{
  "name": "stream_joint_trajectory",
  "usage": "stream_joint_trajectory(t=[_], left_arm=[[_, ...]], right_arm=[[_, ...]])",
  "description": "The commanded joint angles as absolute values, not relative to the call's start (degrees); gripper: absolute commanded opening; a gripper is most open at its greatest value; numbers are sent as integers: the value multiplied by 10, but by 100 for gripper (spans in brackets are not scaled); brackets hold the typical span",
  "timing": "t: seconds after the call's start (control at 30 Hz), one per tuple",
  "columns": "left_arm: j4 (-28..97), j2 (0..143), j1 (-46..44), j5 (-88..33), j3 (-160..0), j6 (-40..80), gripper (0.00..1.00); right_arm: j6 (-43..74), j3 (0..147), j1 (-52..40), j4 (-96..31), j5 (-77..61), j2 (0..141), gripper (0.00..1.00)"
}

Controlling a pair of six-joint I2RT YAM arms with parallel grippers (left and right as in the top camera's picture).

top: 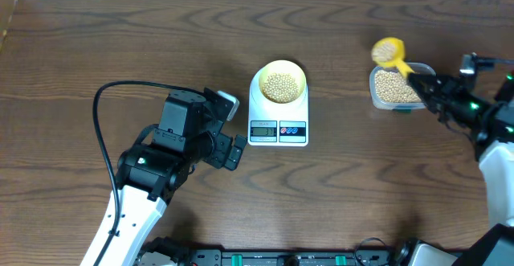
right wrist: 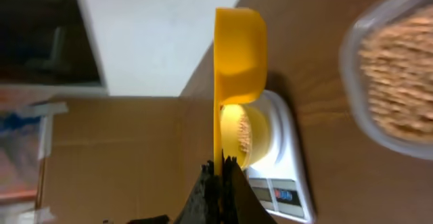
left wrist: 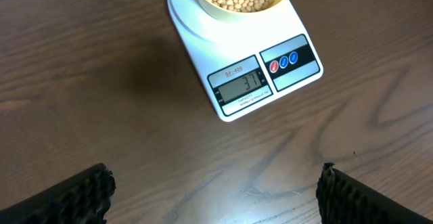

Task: Scoop item into bowl and weigh 50g on scale
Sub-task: 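Lift the filled scoop and carry it over the yellow bowl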

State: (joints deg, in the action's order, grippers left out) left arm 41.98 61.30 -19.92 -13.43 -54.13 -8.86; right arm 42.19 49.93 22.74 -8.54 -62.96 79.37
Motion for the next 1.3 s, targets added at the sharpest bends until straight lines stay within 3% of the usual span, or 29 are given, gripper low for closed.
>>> stream_joint_trajectory(t=[0.0, 0.43, 0.9, 1.27], left_arm=[[420, 614, -197, -139, -542, -90, 98], [420, 614, -197, -139, -542, -90, 98], [420, 614, -197, -139, -542, -90, 98], [420, 614, -197, -139, -542, -90, 98]], right_arm=[[508, 499, 173, -36, -622, 783, 1], [545, 499, 2, 43, -503, 784, 1], [357, 499, -105, 32, -391, 794, 1], [276, 499, -154, -9, -288, 795, 1]])
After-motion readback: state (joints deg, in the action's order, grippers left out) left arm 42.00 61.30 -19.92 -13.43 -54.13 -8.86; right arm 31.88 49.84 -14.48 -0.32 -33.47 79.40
